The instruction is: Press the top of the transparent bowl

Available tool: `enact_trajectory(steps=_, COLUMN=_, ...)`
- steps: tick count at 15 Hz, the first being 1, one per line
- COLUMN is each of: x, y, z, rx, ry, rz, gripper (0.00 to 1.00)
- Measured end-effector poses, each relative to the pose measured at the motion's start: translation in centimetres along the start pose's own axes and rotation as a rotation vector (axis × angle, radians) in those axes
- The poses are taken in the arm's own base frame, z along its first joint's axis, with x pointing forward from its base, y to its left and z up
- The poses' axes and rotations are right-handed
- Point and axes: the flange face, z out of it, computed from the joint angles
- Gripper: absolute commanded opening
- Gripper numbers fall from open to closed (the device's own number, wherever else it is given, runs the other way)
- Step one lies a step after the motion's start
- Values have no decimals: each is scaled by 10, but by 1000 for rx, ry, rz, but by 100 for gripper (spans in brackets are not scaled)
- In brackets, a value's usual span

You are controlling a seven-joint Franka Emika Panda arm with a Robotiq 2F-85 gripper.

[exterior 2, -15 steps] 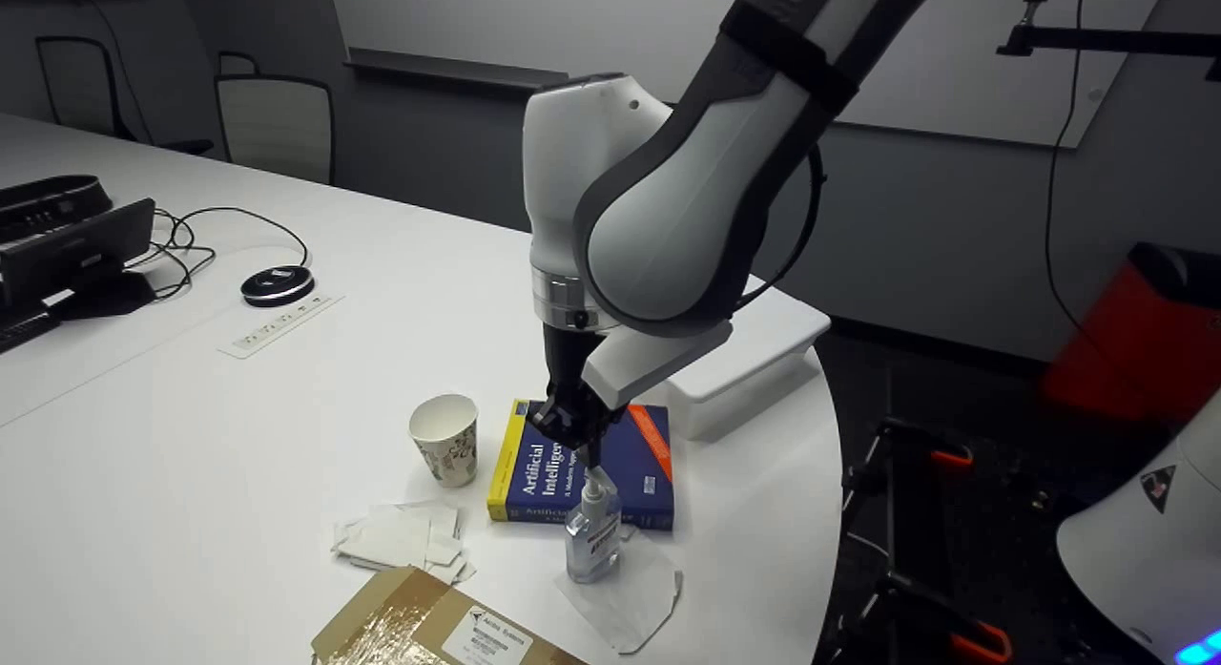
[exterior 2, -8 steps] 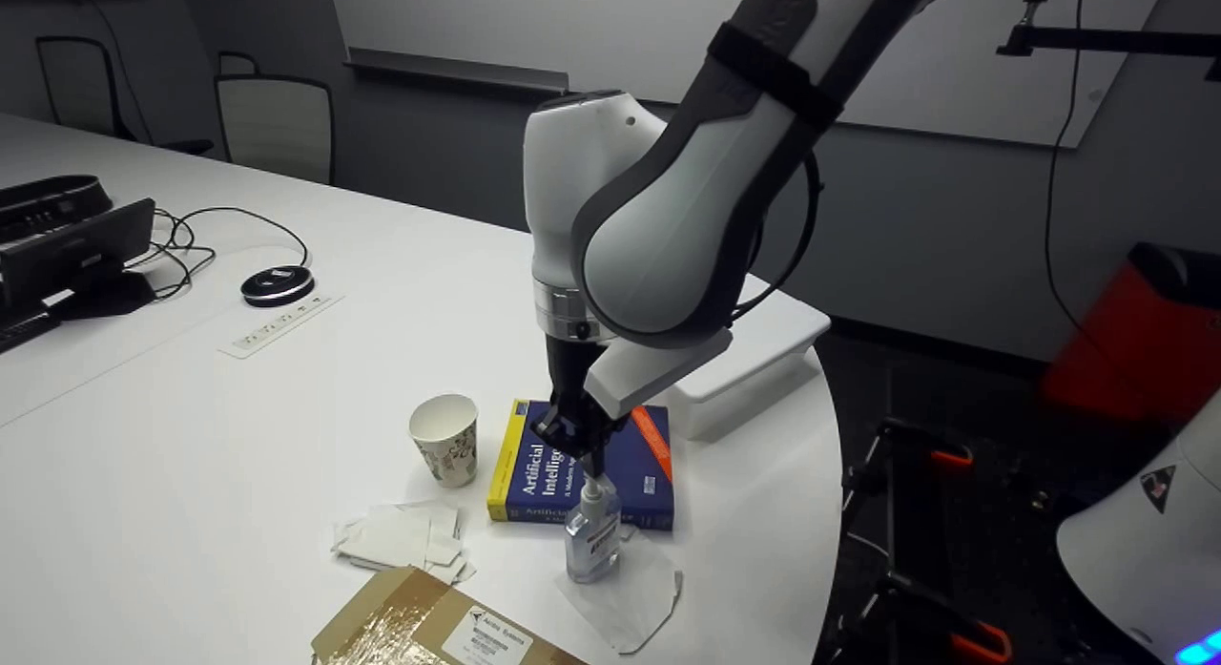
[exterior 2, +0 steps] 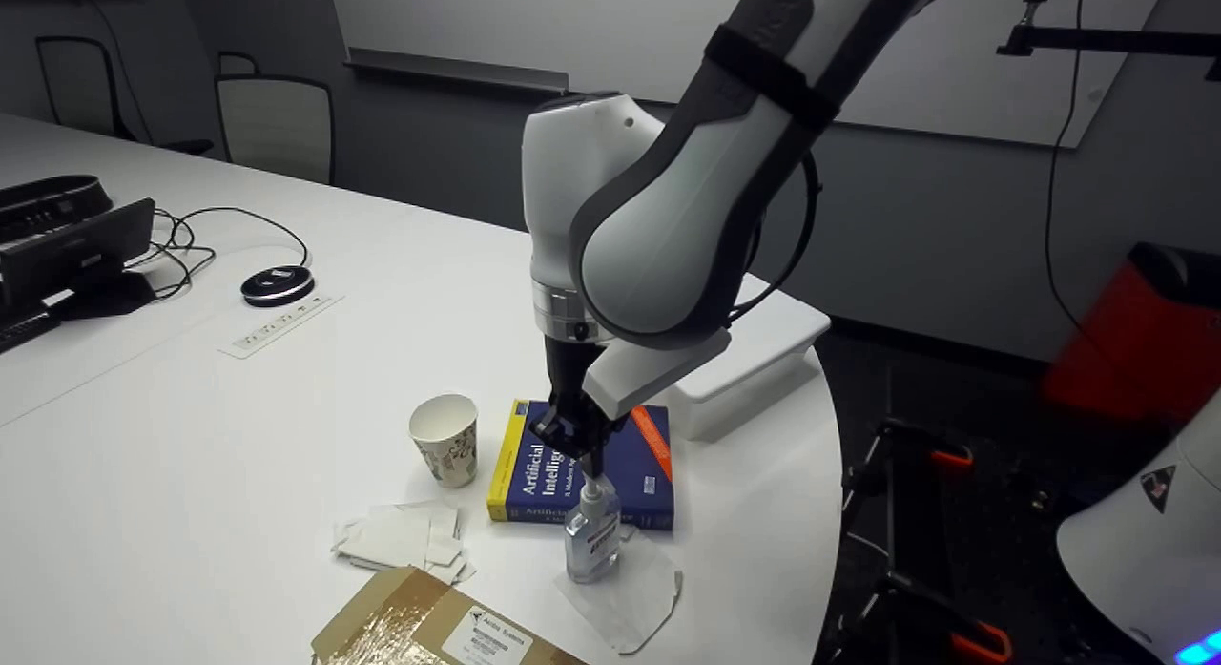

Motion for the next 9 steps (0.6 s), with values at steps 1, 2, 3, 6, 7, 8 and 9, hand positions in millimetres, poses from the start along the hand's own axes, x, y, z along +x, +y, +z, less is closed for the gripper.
enact_trajectory(steps=1, x=0, y=0, z=0, rx=0, ry=-1, rz=1, gripper=0)
enact_trajectory(steps=2, x=0, y=0, z=1, rx=0, ry=-1, rz=1, gripper=0)
enact_trajectory(steps=3, x=0, y=0, z=1, rx=0, ry=-2, rz=2, gripper=0)
enact_trajectory(steps=6, x=0, y=0, z=2, rx=0, ry=-3, rz=3, gripper=0)
enact_trajectory(steps=7, x=0, y=0, z=2, rx=0, ry=-4, rz=4, gripper=0)
enact_trajectory(steps=8, x=0, y=1, z=3, rx=1, ry=-6, rz=6, gripper=0)
enact_trajectory(steps=9, x=-1, y=1, z=3, rx=3, ry=-8, rz=7, gripper=0)
